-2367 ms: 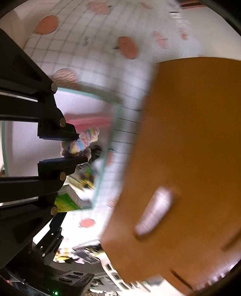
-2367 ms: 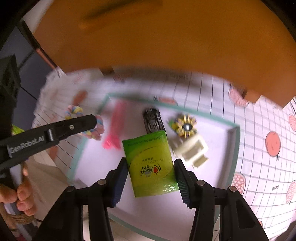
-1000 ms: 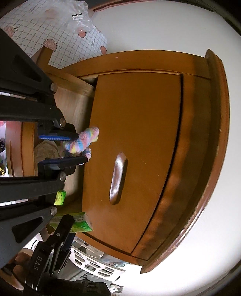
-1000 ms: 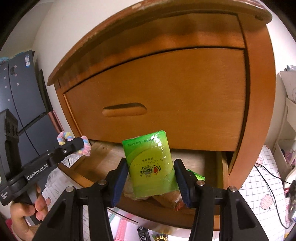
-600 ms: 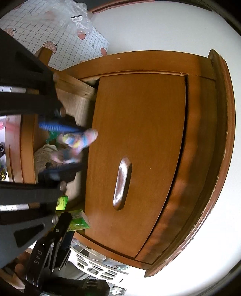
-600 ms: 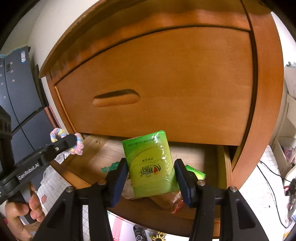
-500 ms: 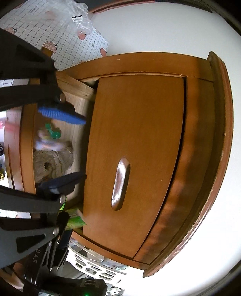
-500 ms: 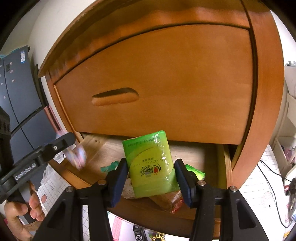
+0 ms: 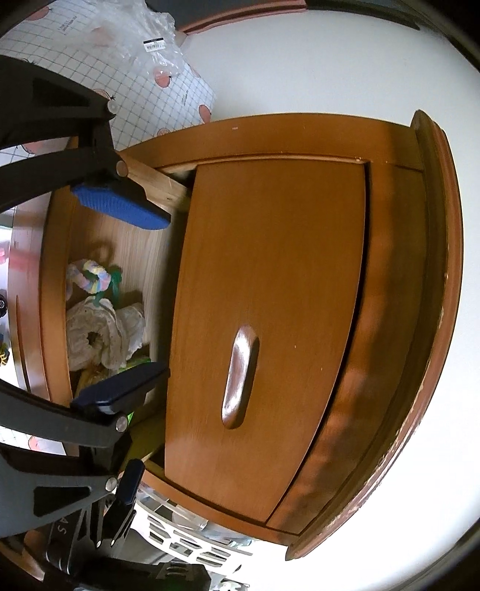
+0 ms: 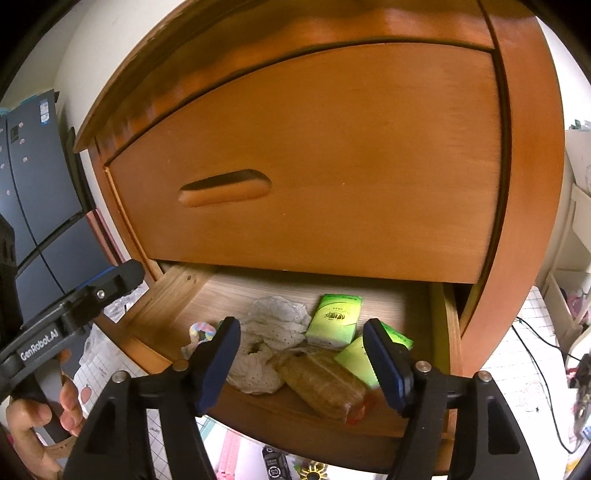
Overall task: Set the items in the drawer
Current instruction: 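Open both tools to release the items inside the drawer, then withdraw both tools from the drawer back over the tray, then grasp the white plastic block with the right tool while the left tool grasps the pink hair rollers, then carry the white block and pink rollers up into the open drawer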
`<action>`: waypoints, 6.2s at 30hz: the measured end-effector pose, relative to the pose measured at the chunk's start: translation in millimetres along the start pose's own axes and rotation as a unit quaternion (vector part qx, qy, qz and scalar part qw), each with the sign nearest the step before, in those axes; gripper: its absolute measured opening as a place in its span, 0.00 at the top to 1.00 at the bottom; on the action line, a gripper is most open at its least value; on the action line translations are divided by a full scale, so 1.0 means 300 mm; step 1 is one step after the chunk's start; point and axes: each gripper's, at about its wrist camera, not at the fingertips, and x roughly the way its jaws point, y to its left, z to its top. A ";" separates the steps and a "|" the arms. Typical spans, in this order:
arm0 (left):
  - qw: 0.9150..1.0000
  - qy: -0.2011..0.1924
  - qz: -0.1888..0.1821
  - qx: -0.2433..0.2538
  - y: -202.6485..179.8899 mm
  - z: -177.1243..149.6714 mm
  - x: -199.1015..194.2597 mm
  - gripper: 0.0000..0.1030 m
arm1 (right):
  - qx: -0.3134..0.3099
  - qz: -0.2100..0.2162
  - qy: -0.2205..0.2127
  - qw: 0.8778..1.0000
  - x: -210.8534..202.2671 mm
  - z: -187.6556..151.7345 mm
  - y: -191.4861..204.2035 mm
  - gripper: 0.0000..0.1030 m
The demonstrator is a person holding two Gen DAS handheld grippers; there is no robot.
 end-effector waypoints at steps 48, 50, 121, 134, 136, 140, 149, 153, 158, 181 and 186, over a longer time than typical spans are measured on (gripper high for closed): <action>0.998 -0.031 -0.017 -0.057 0.057 -0.155 -0.215 0.00 | -0.056 -0.001 -0.034 0.998 -0.233 -0.165 0.072 0.00; 0.998 -0.020 -0.020 -0.056 0.057 -0.184 -0.223 0.00 | -0.059 0.000 -0.022 0.998 -0.245 -0.199 0.079 0.00; 0.914 0.396 0.076 -0.044 0.028 -0.725 0.277 0.73 | 0.045 -0.054 0.295 0.953 0.322 -0.735 -0.079 0.40; 0.905 0.367 -0.032 -0.212 -0.025 -0.492 0.104 0.73 | 0.137 0.013 0.241 0.961 0.081 -0.570 -0.125 0.40; 0.903 0.359 -0.055 -0.230 -0.034 -0.456 0.059 0.73 | 0.141 0.019 0.237 0.961 0.035 -0.537 -0.127 0.40; 0.898 0.341 -0.111 -0.256 -0.050 -0.367 -0.023 0.73 | 0.142 0.025 0.224 0.964 -0.048 -0.465 -0.120 0.40; 0.904 0.277 -0.190 -0.265 -0.050 -0.170 -0.158 0.73 | 0.108 0.044 0.155 0.981 -0.286 -0.198 -0.077 0.40; 0.910 0.244 -0.205 -0.267 -0.007 -0.076 -0.159 0.73 | 0.090 0.033 0.138 0.986 -0.325 -0.077 -0.037 0.40; 0.928 0.212 -0.189 -0.241 0.053 0.076 -0.107 0.73 | 0.071 0.028 0.111 0.991 -0.315 0.069 0.018 0.40; 0.948 0.247 -0.071 -0.185 0.070 0.104 0.200 0.73 | 0.069 -0.019 0.177 0.982 0.027 0.127 -0.021 0.40; 0.953 0.253 -0.039 -0.165 0.031 0.065 0.224 0.73 | 0.065 -0.036 0.182 0.981 0.053 0.091 -0.029 0.40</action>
